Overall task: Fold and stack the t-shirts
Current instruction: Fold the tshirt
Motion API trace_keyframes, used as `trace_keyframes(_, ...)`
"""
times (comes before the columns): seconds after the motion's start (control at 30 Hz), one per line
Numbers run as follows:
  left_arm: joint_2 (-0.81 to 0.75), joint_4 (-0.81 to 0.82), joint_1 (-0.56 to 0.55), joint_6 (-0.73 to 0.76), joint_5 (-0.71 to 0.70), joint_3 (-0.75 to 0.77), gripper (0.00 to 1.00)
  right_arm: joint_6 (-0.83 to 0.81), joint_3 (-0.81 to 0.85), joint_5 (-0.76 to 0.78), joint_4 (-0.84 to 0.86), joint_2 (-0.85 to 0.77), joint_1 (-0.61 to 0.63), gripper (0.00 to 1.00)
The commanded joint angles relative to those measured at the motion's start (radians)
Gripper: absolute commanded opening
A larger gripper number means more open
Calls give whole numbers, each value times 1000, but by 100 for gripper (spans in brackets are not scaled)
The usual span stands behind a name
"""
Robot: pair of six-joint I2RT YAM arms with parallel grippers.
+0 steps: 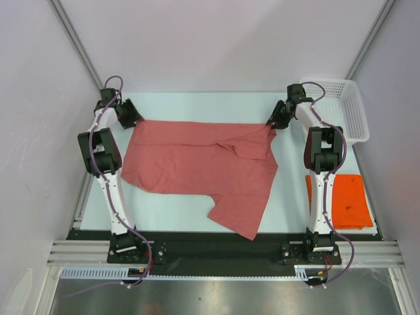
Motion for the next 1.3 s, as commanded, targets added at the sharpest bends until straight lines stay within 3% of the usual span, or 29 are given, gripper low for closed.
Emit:
trace_keyframes(0.0,-103,40,-2,1,29,-102,56,-19,-9,7,-19,-18,-6,42)
trace_keyframes(0.23,-98,46,-12,15,11,-97,50,-26,-16,-1,-11,-17,-6,42)
trace_keyframes(0.47,-42,39,-11,26,-23,-9,54,-33,-9,-4,-11,-6,-8,42)
trace_keyframes(0.6,-28,37,-12,15,-9,7,44,-35,3,-5,-17,2,-9,42)
trace_keyframes(0.93,-46,48,-12,-5,-9,-19,34,-30,11,-21,-19,15,-11,41)
trace_keyframes(0.97,-49,55,-12,-11,-15,-21,29,-27,11,-19,-20,17,-11,41)
trace_keyframes(1.07,-45,77,-12,-31,-35,-13,22,-27,17,-5,-22,20,-11,34)
trace_keyframes(1.2,0,86,-12,-75,-45,28,0,-36,36,34,-28,26,-12,20)
trace_keyframes(1.27,35,95,-12,-110,-34,45,0,-42,49,61,-31,32,-12,9)
